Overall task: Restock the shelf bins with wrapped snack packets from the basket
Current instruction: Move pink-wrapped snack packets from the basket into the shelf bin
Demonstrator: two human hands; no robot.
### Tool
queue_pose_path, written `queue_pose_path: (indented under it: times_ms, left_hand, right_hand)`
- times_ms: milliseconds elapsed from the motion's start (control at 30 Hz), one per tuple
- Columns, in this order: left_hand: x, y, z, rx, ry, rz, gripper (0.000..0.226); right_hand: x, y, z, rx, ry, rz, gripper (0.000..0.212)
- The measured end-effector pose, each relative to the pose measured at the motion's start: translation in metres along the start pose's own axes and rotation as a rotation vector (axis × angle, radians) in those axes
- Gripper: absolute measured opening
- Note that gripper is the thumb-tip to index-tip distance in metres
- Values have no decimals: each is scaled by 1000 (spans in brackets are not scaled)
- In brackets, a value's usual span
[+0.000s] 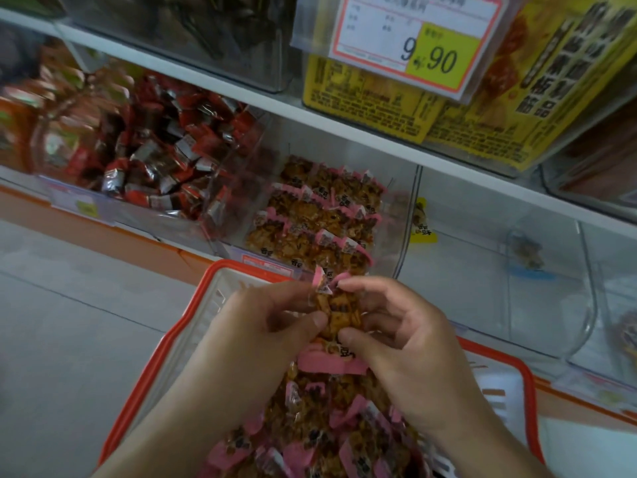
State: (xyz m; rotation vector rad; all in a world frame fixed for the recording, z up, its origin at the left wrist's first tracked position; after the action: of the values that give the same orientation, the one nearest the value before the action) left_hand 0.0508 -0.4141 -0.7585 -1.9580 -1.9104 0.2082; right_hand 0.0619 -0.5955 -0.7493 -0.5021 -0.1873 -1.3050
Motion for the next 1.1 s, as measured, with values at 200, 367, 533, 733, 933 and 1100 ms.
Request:
queue_pose_path:
  times_ms: [200,367,533,733,933,1100]
  left_hand:
    - [34,3,-6,-88,314,-197,37]
    - [49,5,20,96,524,-191,89]
    - [45,7,24,67,500,-179,98]
    - [46,13,20,24,526,-197,96]
    - [48,15,26,23,557,-216,98]
    - [48,15,26,14,551,-220,98]
  right_hand:
    - [-3,9,8,-30,-3,-131,52]
    - [-18,88,32,-18,-128,-276,44]
    - [-33,202,33,-44,-272,-424,38]
    - [-49,280,37,-107,-408,-436,36]
    - [-66,290,30,11,-756,-393,50]
    - [-67,293,29,23,-855,-352,52]
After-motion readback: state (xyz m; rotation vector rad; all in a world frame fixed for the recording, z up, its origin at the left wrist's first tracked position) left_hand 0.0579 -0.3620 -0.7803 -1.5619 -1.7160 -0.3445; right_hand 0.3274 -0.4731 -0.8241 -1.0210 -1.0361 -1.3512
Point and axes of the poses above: each hand's wrist, its own y-axis towards the middle knuckle, its own x-axis out of the back of the hand, z = x × y, the point moved 7 cm from there along y, towards the middle knuckle, and after that the axes turned 10 degrees about -y, right-handed, at the moved point
